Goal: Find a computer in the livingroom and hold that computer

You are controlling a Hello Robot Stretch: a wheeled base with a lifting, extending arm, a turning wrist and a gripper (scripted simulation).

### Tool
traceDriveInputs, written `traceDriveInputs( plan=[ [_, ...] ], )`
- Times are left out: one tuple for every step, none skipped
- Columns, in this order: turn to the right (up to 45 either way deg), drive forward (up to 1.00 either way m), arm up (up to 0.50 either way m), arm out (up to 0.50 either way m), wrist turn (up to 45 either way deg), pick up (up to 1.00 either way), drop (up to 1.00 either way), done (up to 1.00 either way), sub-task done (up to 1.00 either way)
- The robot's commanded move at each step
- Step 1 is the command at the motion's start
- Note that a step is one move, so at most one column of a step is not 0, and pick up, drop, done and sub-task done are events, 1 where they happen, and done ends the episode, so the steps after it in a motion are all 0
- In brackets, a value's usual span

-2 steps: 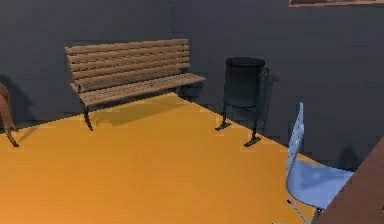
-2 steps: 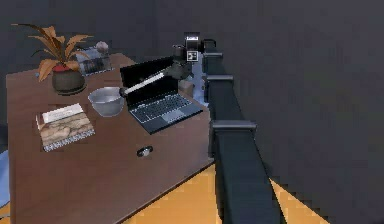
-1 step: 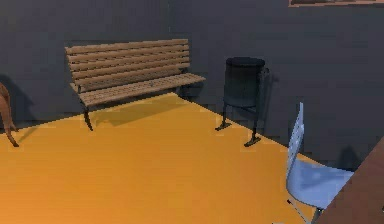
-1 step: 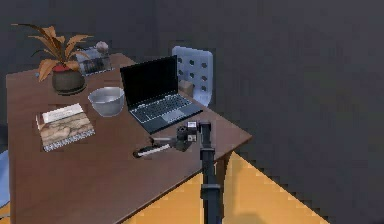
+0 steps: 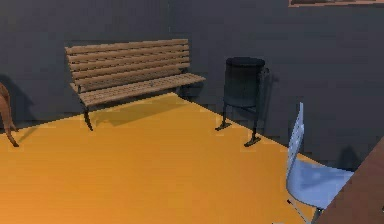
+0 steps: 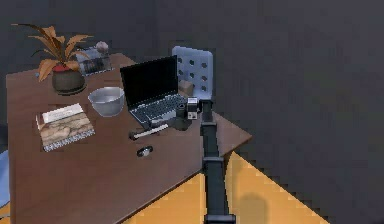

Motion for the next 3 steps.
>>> traceDriveInputs(
  plan=[
    [0.0, 0.00, -0.10, 0.00, 0.0, 0.00, 0.00, 0.00, 0.00],
    [0.0, 0.00, 0.10, 0.00, 0.0, 0.00, 0.00, 0.00, 0.00],
    [0.0, 0.00, 0.22, 0.00, 0.0, 0.00, 0.00, 0.00, 0.00]
  ],
)
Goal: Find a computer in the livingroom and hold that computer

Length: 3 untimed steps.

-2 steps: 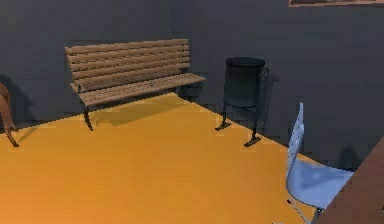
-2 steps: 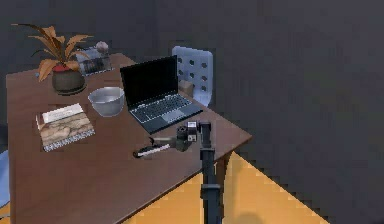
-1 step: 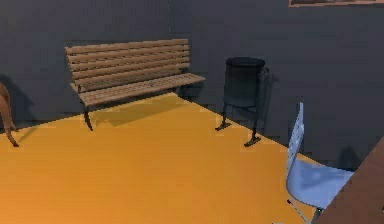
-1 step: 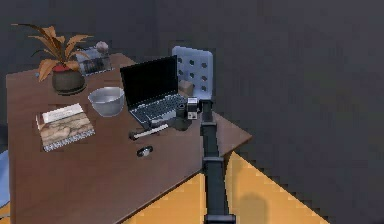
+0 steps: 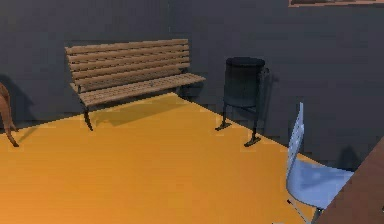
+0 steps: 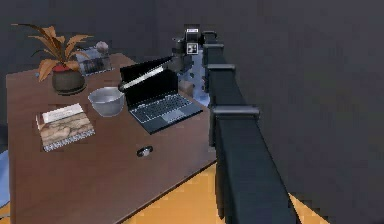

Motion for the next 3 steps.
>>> traceDriveInputs(
  plan=[
    [0.0, 0.00, 0.00, 0.00, -45.0, 0.00, 0.00, 0.00, 0.00],
    [0.0, 0.00, 0.00, 0.00, -21.0, 0.00, 0.00, 0.00, 0.00],
    [0.0, 0.00, 0.00, -0.48, 0.0, 0.00, 0.00, 0.00, 0.00]
  ],
)
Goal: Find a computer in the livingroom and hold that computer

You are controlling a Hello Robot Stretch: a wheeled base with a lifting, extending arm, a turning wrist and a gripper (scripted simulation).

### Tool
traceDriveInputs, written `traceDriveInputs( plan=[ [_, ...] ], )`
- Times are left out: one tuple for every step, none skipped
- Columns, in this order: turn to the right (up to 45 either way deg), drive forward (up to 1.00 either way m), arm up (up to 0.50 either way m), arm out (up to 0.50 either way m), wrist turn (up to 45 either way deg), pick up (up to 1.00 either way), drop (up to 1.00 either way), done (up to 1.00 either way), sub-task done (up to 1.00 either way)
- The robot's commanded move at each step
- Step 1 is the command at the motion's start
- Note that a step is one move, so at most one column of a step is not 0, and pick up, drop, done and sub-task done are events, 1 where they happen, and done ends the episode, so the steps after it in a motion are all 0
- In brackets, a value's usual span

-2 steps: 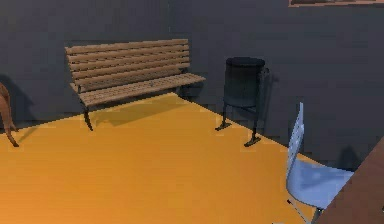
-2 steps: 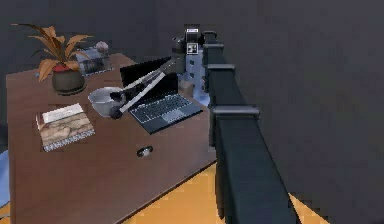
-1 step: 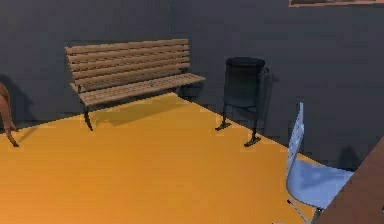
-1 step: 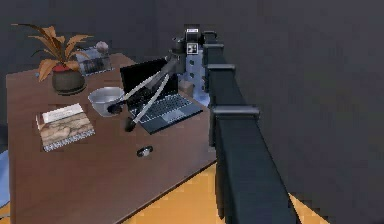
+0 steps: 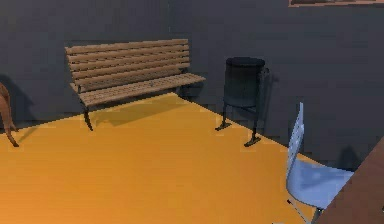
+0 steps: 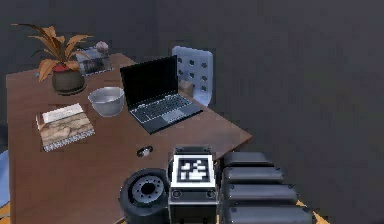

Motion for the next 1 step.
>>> traceDriveInputs(
  plan=[
    [45.0, 0.00, 0.00, 0.00, 0.0, 0.00, 0.00, 0.00, 0.00]
  ],
)
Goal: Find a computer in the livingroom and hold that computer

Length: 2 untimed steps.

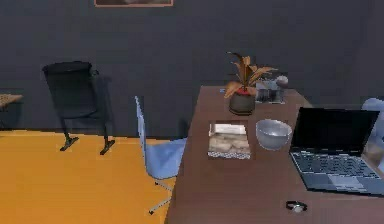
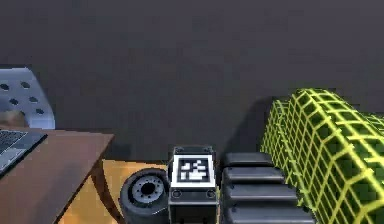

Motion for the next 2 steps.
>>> traceDriveInputs(
  plan=[
    [45.0, 0.00, 0.00, 0.00, 0.0, 0.00, 0.00, 0.00, 0.00],
    [9.0, 0.00, 0.00, 0.00, 0.0, 0.00, 0.00, 0.00, 0.00]
  ],
)
